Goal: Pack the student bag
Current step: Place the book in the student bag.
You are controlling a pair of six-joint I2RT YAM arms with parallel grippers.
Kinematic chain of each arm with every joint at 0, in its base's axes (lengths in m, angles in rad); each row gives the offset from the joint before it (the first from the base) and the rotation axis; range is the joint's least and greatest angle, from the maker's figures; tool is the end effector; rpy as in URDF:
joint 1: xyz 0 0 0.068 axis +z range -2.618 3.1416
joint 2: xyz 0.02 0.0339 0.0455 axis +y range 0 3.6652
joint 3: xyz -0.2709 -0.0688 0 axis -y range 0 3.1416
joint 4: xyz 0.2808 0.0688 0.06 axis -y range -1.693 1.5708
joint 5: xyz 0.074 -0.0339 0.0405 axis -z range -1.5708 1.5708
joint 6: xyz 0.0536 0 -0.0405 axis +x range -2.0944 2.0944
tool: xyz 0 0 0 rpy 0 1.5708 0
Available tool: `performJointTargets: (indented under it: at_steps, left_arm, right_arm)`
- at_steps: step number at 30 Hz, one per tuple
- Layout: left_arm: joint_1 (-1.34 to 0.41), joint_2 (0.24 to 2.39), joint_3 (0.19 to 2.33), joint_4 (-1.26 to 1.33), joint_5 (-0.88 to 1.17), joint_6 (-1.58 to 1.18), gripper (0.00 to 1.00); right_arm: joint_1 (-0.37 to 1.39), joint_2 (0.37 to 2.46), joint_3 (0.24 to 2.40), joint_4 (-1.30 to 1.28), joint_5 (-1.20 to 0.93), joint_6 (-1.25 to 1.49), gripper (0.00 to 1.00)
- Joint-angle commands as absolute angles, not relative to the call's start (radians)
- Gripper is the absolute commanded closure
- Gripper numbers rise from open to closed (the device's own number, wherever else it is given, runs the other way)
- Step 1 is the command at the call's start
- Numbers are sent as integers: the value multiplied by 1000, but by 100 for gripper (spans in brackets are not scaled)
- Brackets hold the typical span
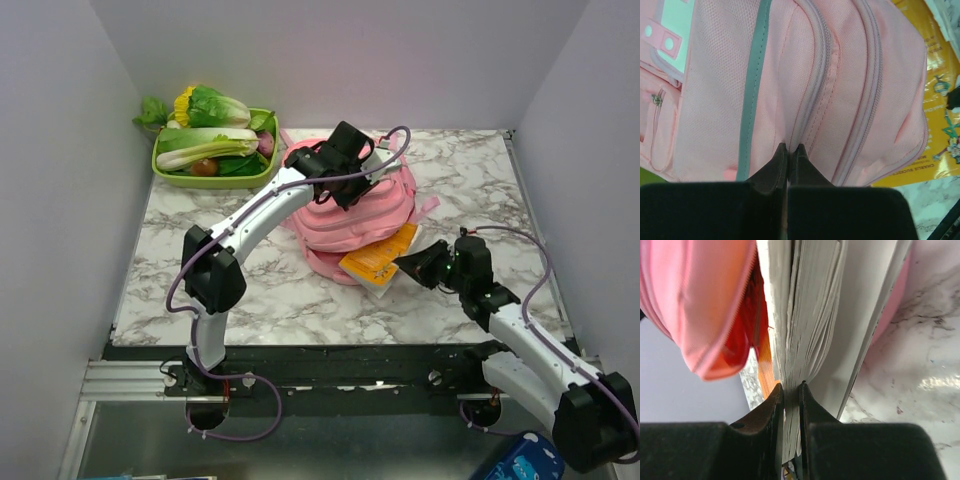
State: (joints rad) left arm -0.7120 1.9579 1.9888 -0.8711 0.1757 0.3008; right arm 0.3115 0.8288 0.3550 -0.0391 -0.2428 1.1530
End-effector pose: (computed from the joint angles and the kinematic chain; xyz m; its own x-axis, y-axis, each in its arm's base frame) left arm 0.3616 -0.3244 0.3386 -0.3218 0.6630 -0.6759 0.8658 0.4950 0.0734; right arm 0.2093 0.0809 0.1766 -0.6437 0.7248 -0.2457 0.2253 0.4863 0.8442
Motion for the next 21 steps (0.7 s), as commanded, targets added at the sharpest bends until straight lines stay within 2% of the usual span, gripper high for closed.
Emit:
performJointTargets:
  at_steps: [1,5,9,21]
  left_arm:
    - [-733,1859,1977,-810,264,256,100]
    - [-735,1859,1968,-808,275,249,100]
    - [-735,1858,1956,-798,253,268,100]
    - [-729,1881,2013,-821,244,238,100]
  right_arm:
    - [316,916,442,164,-311,1178,99]
    - [316,965,480,225,-325,1189,99]
    - [316,974,511,169,-365,1160,99]
    - [316,764,465,32,-319,1147,99]
